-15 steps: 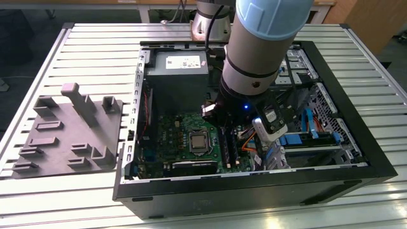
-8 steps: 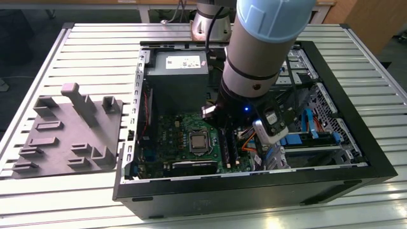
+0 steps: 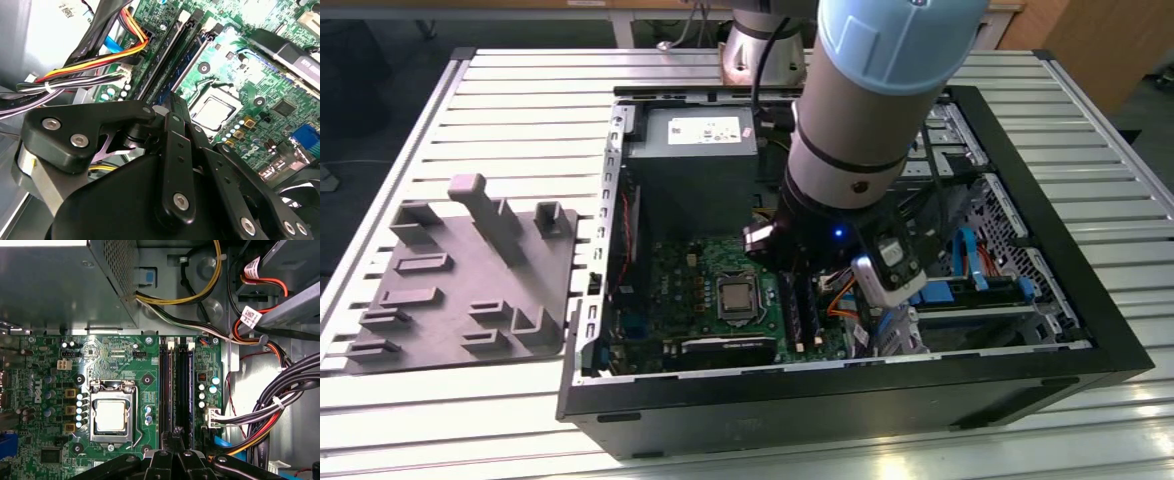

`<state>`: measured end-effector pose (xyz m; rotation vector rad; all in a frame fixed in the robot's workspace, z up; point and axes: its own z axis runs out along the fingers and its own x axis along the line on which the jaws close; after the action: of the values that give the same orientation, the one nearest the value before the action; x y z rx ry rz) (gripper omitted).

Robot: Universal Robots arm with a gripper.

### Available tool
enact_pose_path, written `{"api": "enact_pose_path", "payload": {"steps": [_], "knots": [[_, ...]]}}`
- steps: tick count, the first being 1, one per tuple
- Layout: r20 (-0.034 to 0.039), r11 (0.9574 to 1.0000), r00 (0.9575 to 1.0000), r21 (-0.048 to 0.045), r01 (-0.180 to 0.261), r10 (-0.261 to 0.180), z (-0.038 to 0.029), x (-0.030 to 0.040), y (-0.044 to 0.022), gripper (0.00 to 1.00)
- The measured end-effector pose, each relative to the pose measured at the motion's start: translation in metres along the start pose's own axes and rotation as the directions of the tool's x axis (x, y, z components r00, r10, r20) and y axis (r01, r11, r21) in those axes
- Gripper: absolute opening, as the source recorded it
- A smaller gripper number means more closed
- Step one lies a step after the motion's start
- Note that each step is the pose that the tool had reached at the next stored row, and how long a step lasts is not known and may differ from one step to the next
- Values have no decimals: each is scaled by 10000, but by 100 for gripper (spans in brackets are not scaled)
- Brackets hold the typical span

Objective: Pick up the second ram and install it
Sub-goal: 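Press down the second ram until it locks into place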

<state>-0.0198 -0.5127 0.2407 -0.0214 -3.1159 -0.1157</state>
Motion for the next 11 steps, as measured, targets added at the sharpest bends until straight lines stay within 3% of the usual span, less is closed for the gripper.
{"api": "enact_pose_path", "payload": {"steps": [11], "knots": [[0,10000,10000,0,-1,1,-1,-1,-63,11]]}}
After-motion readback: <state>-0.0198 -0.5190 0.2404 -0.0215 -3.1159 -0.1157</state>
